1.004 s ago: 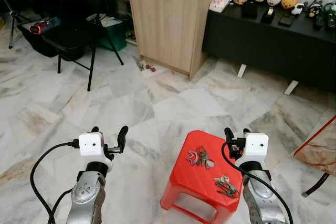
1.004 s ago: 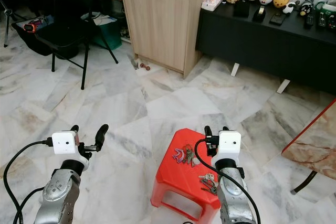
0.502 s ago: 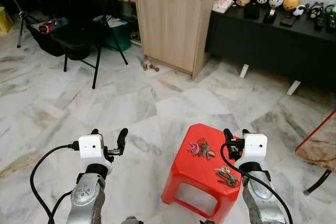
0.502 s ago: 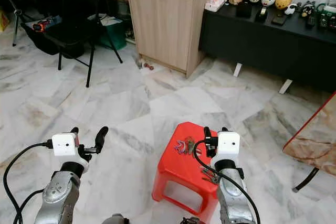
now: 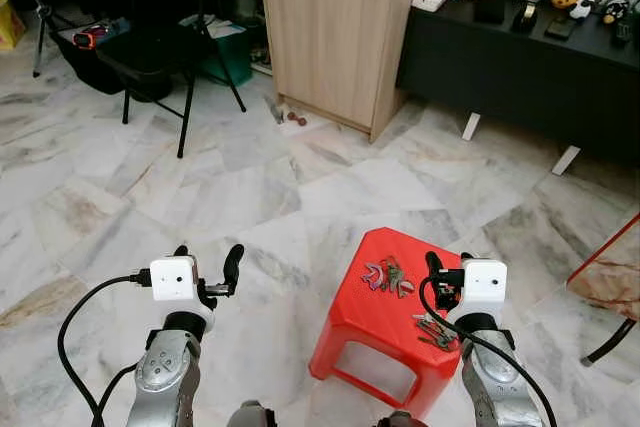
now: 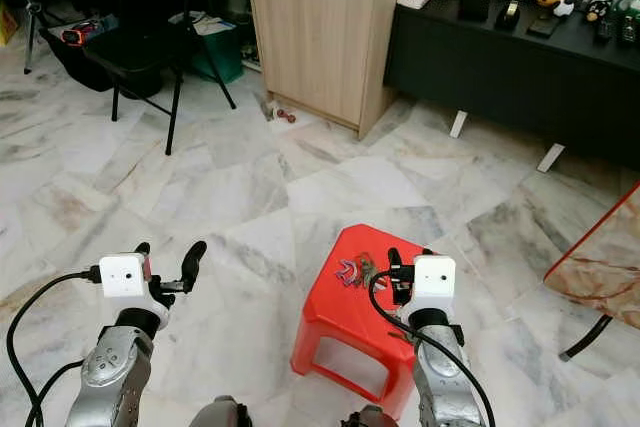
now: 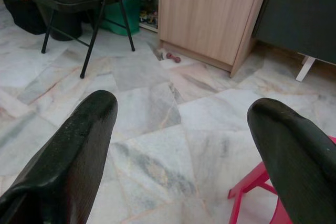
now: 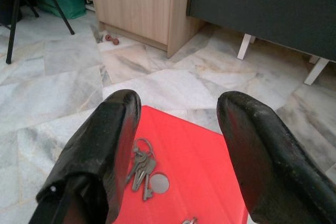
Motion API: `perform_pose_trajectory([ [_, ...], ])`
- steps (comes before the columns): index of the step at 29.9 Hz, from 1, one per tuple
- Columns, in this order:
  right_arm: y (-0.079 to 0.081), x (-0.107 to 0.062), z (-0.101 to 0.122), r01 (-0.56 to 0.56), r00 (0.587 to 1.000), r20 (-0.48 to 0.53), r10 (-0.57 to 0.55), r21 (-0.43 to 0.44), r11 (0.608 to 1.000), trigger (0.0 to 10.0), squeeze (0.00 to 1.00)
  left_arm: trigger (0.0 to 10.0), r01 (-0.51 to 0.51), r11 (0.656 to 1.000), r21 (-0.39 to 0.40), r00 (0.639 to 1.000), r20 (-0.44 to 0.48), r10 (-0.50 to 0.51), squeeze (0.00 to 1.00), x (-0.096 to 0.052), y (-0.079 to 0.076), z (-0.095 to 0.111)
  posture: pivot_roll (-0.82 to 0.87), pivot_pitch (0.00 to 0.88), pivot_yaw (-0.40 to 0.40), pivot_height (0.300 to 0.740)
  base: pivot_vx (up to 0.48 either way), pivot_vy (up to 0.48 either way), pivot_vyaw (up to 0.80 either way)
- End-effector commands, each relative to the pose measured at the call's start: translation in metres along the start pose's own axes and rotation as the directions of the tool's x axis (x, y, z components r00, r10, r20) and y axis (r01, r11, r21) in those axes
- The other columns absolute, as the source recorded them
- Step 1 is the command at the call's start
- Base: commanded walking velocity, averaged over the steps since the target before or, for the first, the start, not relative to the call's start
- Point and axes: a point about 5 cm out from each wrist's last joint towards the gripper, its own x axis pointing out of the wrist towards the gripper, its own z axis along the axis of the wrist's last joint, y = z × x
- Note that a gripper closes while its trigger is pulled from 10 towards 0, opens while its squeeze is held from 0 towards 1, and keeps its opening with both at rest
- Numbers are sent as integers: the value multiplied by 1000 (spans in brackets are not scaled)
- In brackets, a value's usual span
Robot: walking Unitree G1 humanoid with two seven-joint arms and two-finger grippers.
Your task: Hang keys on a hook
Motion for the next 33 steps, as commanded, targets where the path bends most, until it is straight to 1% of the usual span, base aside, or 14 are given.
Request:
perform_pose_trajectory([
  [1, 2, -2, -4, -12, 1000, -19, 12, 1, 1000, 10000, 0, 10000, 9, 1000, 16, 999, -33, -8, 0, -1, -1, -5, 79, 113, 3, 666, 0, 0, 0],
  [6, 3, -2, -2, -21, 1000, -7, 21, -1, 1000, 10000, 0, 10000, 8, 1000, 16, 999, -34, -8, 0, -1, -2, -5, 80, 112, 0, 636, 0, 0, 0],
  [11, 2, -1, 0, -7, 1000, 8, 7, 5, 1000, 10000, 0, 10000, 7, 1000, 17, 999, -35, -7, 0, -2, -2, -6, 81, 108, -1, 636, 0, 0, 0],
  [14, 0, 0, -1, 8, 1000, -1, -8, 5, 1000, 10000, 0, 10000, 8, 1000, 16, 999, -37, -7, 0, -2, -2, -6, 81, 103, -2, 636, 0, 0, 0],
  [22, -1, 0, -1, 10, 1000, -6, -10, 7, 1000, 10000, 0, 10000, 15, 1000, 18, 999, -46, -14, 0, -1, -3, -7, 80, 104, -3, 636, 0, 0, 0],
  [31, -2, -3, -7, 29, 999, -40, -29, 8, 1000, 10000, 0, 10000, 20, 999, 37, 998, -57, -18, 0, -2, -3, -9, 79, 115, 0, 636, 0, 0, 0],
  [33, -5, -4, -10, 52, 997, -55, -51, 19, 998, 10000, 0, 10000, 20, 999, 36, 998, -58, -18, 0, -2, -3, -9, 80, 117, 0, 636, 0, 0, 0],
])
